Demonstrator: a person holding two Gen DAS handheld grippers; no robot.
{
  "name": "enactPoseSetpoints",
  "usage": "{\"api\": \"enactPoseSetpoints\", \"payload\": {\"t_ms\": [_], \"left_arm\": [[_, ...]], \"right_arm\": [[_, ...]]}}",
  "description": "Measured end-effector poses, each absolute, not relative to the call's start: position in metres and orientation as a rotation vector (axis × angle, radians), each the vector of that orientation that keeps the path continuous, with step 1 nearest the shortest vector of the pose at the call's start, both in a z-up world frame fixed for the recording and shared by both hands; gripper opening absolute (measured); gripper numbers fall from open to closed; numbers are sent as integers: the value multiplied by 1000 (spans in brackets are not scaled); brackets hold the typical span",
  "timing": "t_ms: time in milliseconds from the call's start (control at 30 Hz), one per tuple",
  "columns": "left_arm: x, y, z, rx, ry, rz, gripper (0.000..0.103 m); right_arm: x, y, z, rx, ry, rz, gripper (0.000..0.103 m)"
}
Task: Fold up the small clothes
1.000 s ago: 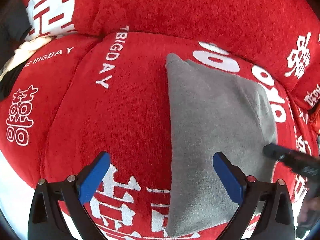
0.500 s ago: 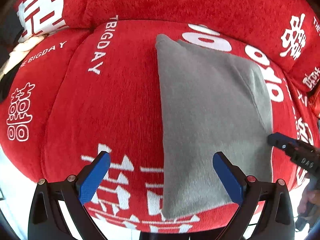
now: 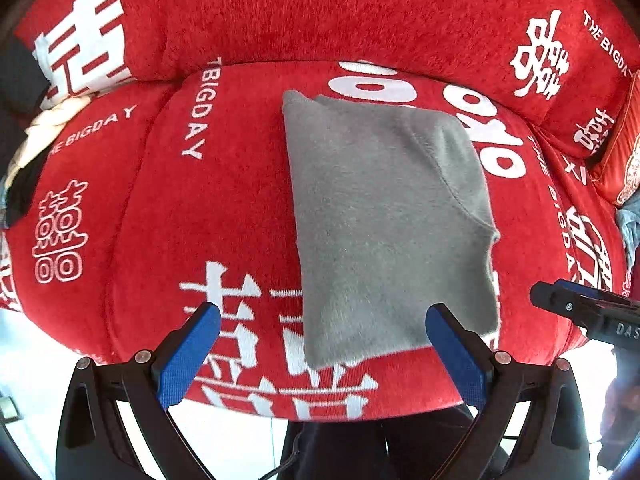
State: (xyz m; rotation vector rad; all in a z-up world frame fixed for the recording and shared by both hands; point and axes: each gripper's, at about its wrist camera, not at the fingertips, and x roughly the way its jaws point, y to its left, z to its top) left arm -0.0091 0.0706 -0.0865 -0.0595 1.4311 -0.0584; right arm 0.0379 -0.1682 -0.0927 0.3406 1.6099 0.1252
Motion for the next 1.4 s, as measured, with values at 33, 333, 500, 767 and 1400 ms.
{"api": "enactPoseSetpoints", "payload": {"t_ms": [33,333,500,767,1400], "left_arm": [[-10,70,-81,-58,1432,-55,103],[-14,64,-48,-15,1447,-13,103],[-17,66,-35,-40,1463,20,103],[-18,67,-23,-39,1472,61,103],[-16,70,-14,-33,1470,50,103]], "right_arm": [[36,-165,-85,342,1598,130,82],[41,-142,-33,303,1539,122,103],[49,-137,-13,199,1574,83,103],[50,-136,4,165,1594,53,103],[46,-121,10,124,1610,51,103]]}}
